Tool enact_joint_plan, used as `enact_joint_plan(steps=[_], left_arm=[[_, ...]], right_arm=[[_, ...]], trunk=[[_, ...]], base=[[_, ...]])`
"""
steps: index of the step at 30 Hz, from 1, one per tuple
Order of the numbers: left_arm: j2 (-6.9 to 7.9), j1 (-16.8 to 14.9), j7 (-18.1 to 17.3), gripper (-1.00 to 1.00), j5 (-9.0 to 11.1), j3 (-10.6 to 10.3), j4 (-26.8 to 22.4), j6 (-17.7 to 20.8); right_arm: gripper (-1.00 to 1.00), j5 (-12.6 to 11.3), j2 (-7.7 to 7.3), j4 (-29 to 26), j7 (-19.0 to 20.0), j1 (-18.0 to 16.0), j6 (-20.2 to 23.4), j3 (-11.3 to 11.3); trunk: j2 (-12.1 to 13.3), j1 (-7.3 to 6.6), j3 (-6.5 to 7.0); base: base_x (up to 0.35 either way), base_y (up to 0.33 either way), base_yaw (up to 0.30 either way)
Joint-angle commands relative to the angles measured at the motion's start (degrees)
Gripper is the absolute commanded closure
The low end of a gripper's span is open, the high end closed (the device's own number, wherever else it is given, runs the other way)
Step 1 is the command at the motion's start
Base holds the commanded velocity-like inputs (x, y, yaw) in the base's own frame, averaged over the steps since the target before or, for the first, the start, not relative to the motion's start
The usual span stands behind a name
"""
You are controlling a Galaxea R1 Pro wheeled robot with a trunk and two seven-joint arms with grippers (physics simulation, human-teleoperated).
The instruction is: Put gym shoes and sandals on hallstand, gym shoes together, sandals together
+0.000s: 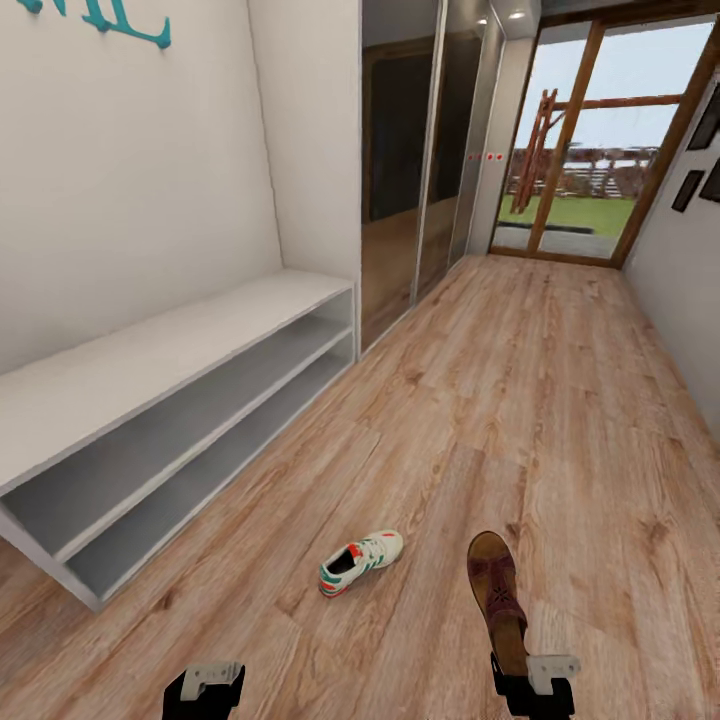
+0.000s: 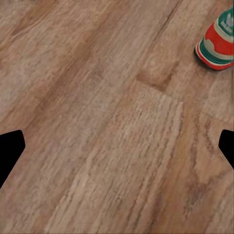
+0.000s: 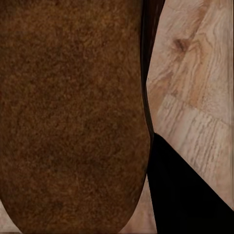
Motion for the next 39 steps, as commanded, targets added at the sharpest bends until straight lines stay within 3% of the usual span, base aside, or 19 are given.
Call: enact_joint_plan(steps=[1,16,32,39], left_arm=[[-0.03,-0.03,-0.36,-1.0,-0.46,0.49,0.02,-0.22],[-0.03,-0.03,-0.36,-1.0,-0.48,0.49,0.02,-0.23],[-0.03,-0.03,-0.36,-1.0,-0.51,0.49,-0.07,-0.23],[0.0,-0.03,-0.36,-1.0,-0.51,0.49,-0.07,-0.21]], right_arm=[[1.0,0.34,0.02,0.07,-0.23,-0.05,-0.13,-0.14],[1.0,0.34,0.04,0.07,-0.22,-0.05,-0.13,-0.14],[1.0,0.34,-0.01,0.07,-0.22,-0.05,-0.13,-0.14],[1.0,0.34,0.0,0.06,-0.24,-0.05,-0.13,-0.14]], trunk=[[-0.02,-0.01,-0.08],[-0.02,-0.01,-0.51],[-0.02,-0.01,-0.98],[-0.02,-0.01,-1.18]], base=[[0.024,0.076,-0.283],[0.004,0.022,-0.283],[0.039,0.27,-0.283],[0.059,0.093,-0.283]])
